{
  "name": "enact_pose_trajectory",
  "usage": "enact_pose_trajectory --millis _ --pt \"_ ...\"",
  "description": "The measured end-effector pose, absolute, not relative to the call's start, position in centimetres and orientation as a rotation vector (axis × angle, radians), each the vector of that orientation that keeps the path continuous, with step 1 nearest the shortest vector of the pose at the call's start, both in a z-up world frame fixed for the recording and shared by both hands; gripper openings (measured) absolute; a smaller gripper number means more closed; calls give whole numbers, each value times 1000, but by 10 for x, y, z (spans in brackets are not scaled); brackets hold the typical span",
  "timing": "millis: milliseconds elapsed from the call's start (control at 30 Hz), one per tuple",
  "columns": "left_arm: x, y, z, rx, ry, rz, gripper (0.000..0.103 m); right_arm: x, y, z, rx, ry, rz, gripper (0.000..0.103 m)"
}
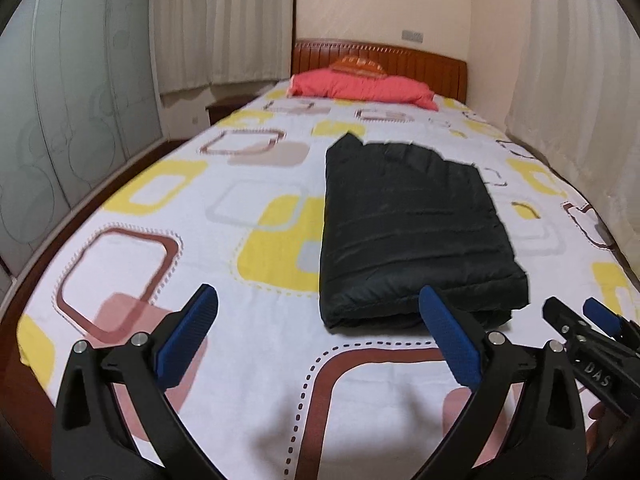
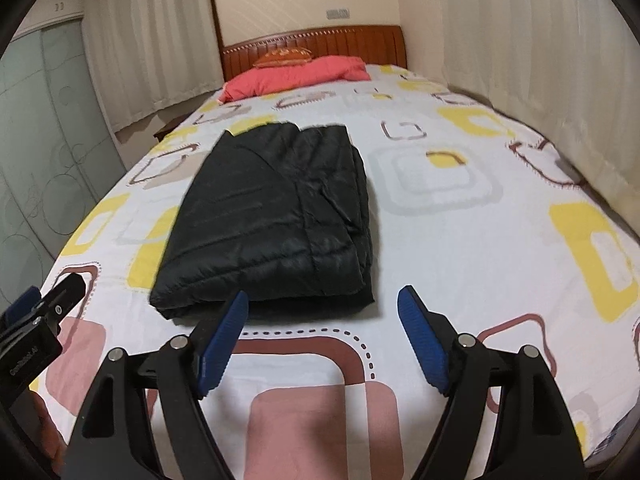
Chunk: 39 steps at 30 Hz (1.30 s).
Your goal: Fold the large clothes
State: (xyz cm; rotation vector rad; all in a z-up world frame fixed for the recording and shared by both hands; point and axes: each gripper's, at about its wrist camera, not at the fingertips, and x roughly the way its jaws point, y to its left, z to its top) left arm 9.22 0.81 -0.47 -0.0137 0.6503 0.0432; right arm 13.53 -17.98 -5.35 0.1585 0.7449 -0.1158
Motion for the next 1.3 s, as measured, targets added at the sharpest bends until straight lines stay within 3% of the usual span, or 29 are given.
enact_pose_trajectory --millis 533,1300 --pt "50 -8 50 24 557 -1 101 102 -163 -3 104 641 -108 80" --pt "45 -5 50 6 566 12 101 98 -153 0 100 629 -86 80"
